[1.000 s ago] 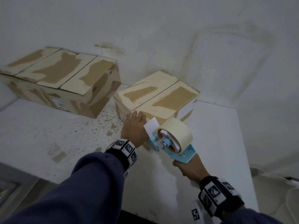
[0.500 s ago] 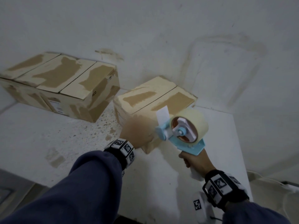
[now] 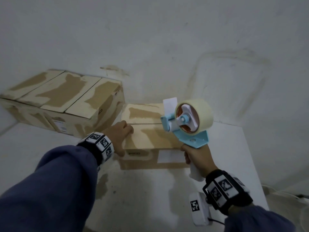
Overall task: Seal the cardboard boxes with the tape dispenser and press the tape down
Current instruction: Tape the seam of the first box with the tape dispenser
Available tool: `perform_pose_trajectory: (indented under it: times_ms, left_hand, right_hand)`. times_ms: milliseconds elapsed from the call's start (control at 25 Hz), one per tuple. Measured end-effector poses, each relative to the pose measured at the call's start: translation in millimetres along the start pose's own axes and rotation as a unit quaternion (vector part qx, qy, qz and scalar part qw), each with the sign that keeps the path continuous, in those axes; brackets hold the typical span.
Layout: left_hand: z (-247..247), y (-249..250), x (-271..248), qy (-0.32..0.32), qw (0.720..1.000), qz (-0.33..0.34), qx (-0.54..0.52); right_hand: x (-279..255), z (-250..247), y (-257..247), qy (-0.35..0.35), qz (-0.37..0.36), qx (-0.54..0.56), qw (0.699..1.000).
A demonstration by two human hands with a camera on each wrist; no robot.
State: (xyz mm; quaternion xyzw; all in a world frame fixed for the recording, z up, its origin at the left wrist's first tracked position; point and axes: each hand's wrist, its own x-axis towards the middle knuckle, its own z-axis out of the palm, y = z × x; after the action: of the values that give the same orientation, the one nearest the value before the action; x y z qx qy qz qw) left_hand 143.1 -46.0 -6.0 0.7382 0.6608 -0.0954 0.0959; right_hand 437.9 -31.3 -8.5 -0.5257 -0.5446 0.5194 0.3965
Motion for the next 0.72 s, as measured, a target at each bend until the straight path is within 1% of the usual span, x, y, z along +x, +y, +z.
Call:
perform_pose_trajectory:
  times_ms: [120,200,240,280,320,360,400,440,480,520,560,600,640,680,720]
  left_hand:
    - [-14,-11,6,-0.081,0.994,0.003,0.066]
    - [-37,-5,16,-0.123,0.990,-0.010,0.064]
    - [-51,3,23,-0.122,0.992,-0.012,0.034]
    - [-63,14,36,-0.102,0.995,-0.008,-0.015]
    - [-73,28,48,-0.064,0.994,-0.014,-0.087]
    - [-80,41,59,-0.040,0.981,-0.036,-0.187]
    - [-85,54,72,-0.042,0.946,-0.074,-0.314]
    - [-87,64,82,-0.077,0.888,-0.117,-0.439]
    - [-89,72,90,-0.141,0.819,-0.139,-0.538]
    - [-90,80,94,-0.202,0.757,-0.143,-0.605]
    - [-90,86,96,-0.236,0.706,-0.133,-0.655]
    - [-92,93,100,-0.239,0.675,-0.112,-0.689]
    - [-93,96,103,-0.215,0.660,-0.098,-0.713]
    - [-94,100,110,-0.192,0.664,-0.083,-0.718]
    - [-95,104,116,-0.173,0.674,-0.069,-0.715]
  right_hand:
    - [5,-1,-12,0.023,-0.005,0.008,1.000]
    - [9,-2,-19,0.039,-0.005,0.010,0.999]
    - [10,-2,-21,0.045,-0.008,0.006,0.999]
    - [12,-1,-24,0.055,-0.011,0.002,0.998]
    - [13,0,-27,0.065,-0.014,0.003,0.998]
    - [14,2,-31,0.075,-0.014,0.008,0.997]
    - [14,4,-35,0.087,-0.016,0.014,0.996]
    - [15,6,-38,0.097,-0.016,0.020,0.995]
    - [15,7,-41,0.109,-0.018,0.024,0.994]
    - [15,8,-43,0.120,-0.020,0.027,0.992]
    - [14,9,-44,0.129,-0.021,0.027,0.991]
    - [13,8,-44,0.143,-0.021,0.027,0.989]
    - [11,9,-43,0.146,-0.017,0.025,0.989]
    - [8,9,-41,0.157,-0.011,0.026,0.987]
    - [4,9,-38,0.168,-0.004,0.031,0.985]
